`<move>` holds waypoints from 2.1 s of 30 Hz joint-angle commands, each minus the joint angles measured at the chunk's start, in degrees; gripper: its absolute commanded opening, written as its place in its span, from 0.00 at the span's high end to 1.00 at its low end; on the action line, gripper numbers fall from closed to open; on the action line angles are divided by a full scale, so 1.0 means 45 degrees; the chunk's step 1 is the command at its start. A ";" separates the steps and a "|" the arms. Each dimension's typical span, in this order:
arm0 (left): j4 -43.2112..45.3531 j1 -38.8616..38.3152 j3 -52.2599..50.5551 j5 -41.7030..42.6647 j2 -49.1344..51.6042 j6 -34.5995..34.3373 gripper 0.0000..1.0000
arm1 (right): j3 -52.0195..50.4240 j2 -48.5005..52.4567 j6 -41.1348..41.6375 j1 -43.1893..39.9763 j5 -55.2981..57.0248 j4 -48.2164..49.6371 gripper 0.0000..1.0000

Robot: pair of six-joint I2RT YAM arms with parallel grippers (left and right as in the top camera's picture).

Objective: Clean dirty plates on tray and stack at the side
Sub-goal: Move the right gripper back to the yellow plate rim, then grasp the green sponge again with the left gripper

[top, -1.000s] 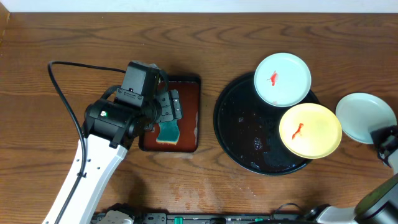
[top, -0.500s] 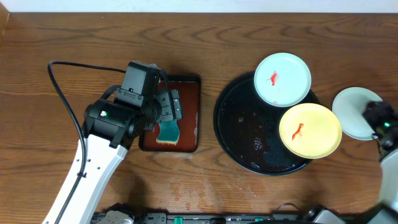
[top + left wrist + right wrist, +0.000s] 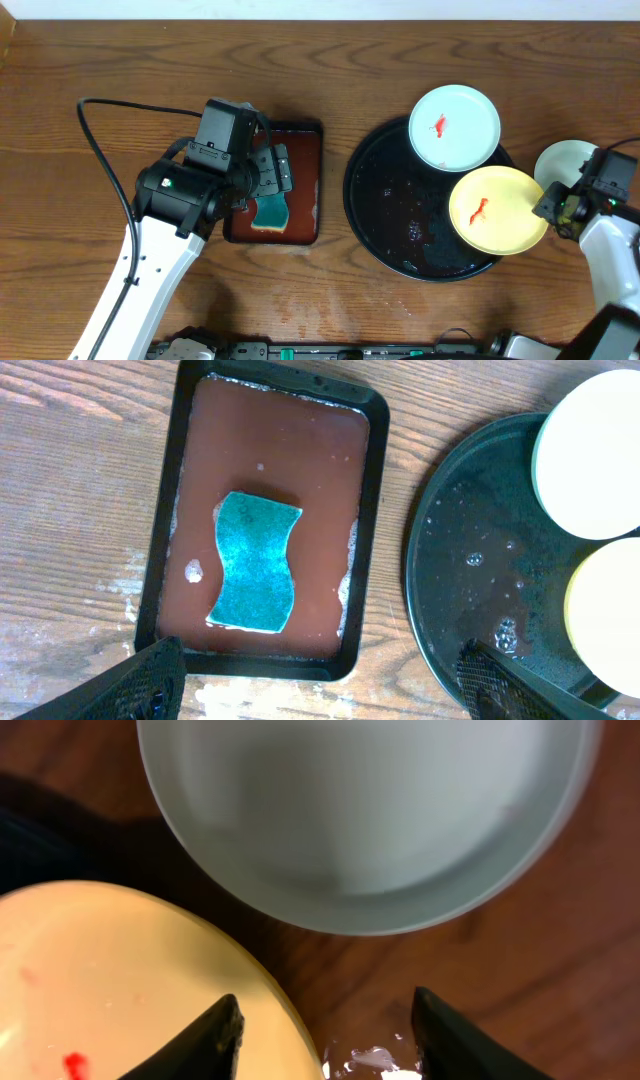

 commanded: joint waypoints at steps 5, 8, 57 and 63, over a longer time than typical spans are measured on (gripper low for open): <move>-0.0034 0.0044 0.0223 -0.0068 0.0005 0.0034 0.13 | -0.0121 0.1491 -0.0636 0.0073 -0.1175 0.0175 0.98; -0.0034 0.0044 0.0223 -0.0068 0.0005 0.0034 0.13 | -0.0015 0.1127 -0.0627 0.0078 -0.1175 -0.0389 0.99; 0.1588 0.0044 -0.2399 -0.1015 0.4124 -0.0015 0.47 | 0.1205 -0.4002 -0.0967 0.5863 -0.3172 -0.1753 0.66; 0.1540 0.0039 -0.2399 0.0418 0.6892 -0.0015 0.59 | 0.1195 -0.3808 -0.0967 0.5863 -0.3167 -0.2229 0.64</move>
